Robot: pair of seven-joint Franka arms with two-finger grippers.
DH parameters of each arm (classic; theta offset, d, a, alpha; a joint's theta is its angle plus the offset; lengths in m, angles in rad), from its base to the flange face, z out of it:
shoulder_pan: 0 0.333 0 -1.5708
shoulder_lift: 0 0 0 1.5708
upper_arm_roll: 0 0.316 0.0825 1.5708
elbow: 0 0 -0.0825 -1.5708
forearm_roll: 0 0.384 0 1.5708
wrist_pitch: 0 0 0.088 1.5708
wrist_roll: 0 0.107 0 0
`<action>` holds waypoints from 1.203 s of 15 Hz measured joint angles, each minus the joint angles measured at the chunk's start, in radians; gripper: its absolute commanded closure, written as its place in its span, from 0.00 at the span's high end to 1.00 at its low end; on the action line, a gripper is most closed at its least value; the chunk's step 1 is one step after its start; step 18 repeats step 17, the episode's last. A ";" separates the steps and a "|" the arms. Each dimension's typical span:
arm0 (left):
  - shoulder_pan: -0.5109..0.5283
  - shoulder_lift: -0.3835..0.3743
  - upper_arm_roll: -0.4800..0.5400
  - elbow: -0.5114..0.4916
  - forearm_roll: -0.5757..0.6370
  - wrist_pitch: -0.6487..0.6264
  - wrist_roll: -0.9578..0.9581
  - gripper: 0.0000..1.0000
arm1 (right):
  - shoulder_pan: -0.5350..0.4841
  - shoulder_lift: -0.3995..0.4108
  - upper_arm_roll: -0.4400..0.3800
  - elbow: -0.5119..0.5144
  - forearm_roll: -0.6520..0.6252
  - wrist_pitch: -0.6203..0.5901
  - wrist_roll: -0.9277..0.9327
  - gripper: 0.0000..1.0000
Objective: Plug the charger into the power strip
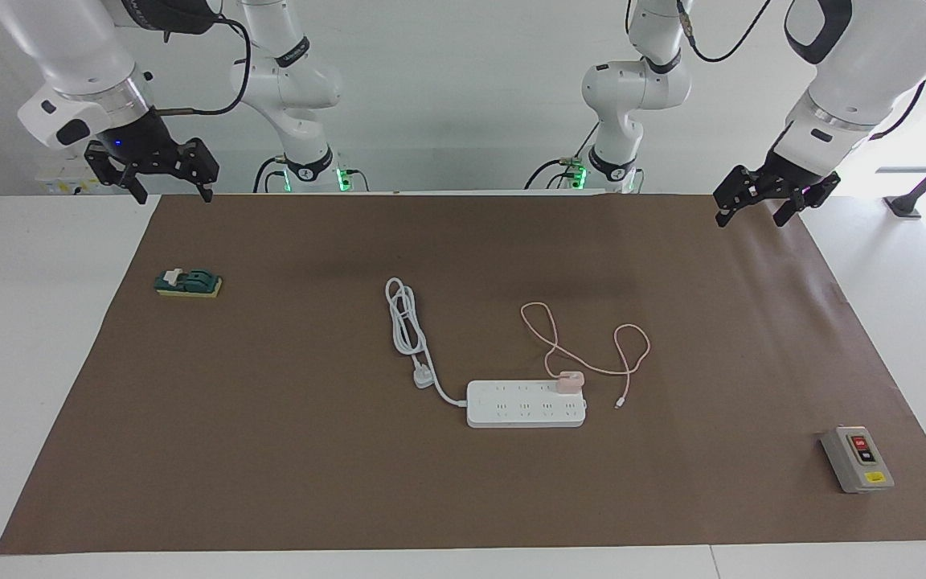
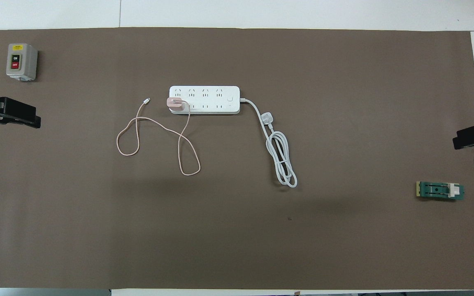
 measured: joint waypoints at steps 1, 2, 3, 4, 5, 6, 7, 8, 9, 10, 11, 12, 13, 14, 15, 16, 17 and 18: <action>0.000 0.000 0.000 0.000 0.000 0.000 -0.005 1.00 | 0.000 0.000 0.000 0.000 0.000 0.000 0.000 1.00; 0.000 0.000 0.000 0.000 0.000 -0.001 -0.008 1.00 | 0.000 0.000 0.000 0.000 0.000 0.000 0.000 1.00; 0.000 0.000 0.000 -0.001 0.004 -0.002 -0.008 1.00 | 0.000 0.000 0.000 0.000 0.000 0.000 0.000 1.00; 0.000 0.000 0.000 -0.002 0.010 -0.003 -0.008 1.00 | 0.000 0.000 0.000 0.000 0.000 0.000 0.000 1.00; 0.000 0.000 0.000 -0.003 0.015 -0.003 -0.008 1.00 | 0.000 0.000 0.000 0.000 0.000 0.000 0.000 1.00; 0.000 0.000 0.000 -0.004 0.016 -0.004 -0.008 1.00 | 0.000 0.000 0.000 0.000 0.000 0.000 0.000 1.00; 0.000 0.000 0.000 -0.004 0.017 -0.006 -0.008 1.00 | 0.000 0.000 0.000 0.000 0.000 0.000 0.000 1.00; 0.000 0.000 0.000 -0.004 0.017 -0.009 -0.008 1.00 | 0.000 0.000 0.000 0.000 0.000 0.000 0.000 1.00; 0.000 0.000 0.000 -0.004 0.017 -0.011 -0.008 1.00 | 0.000 0.000 0.000 0.000 0.000 0.000 0.000 1.00; 0.000 0.000 0.000 -0.004 0.017 -0.013 -0.009 1.00 | 0.000 0.000 0.000 0.000 0.000 0.000 0.000 1.00; 0.000 0.000 -0.001 -0.004 0.017 -0.014 -0.010 1.00 | 0.000 0.000 0.000 0.000 0.000 0.000 0.000 1.00; 0.000 0.000 -0.001 -0.004 0.017 -0.018 -0.010 1.00 | 0.000 0.000 0.000 0.000 0.000 0.000 0.000 1.00; 0.000 -0.001 -0.001 -0.004 0.017 -0.022 -0.010 1.00 | 0.000 0.000 0.000 0.000 0.000 0.000 0.000 1.00; 0.000 -0.002 -0.001 -0.004 0.017 -0.024 -0.010 1.00 | 0.000 0.000 0.000 0.000 0.000 0.000 0.000 1.00; 0.000 -0.003 -0.001 -0.004 0.017 -0.025 -0.010 1.00 | 0.000 0.000 0.000 0.000 0.000 0.000 0.000 1.00; 0.000 -0.004 -0.001 -0.004 0.017 -0.026 -0.010 1.00 | 0.000 0.000 0.000 0.000 0.000 0.000 0.000 1.00; 0.000 -0.006 -0.001 -0.004 0.017 -0.027 -0.010 1.00 | 0.000 0.000 0.000 0.000 0.000 0.000 0.000 1.00; 0.000 -0.006 -0.001 -0.004 0.017 -0.027 -0.010 1.00 | 0.000 0.000 0.000 0.000 0.000 0.000 0.000 1.00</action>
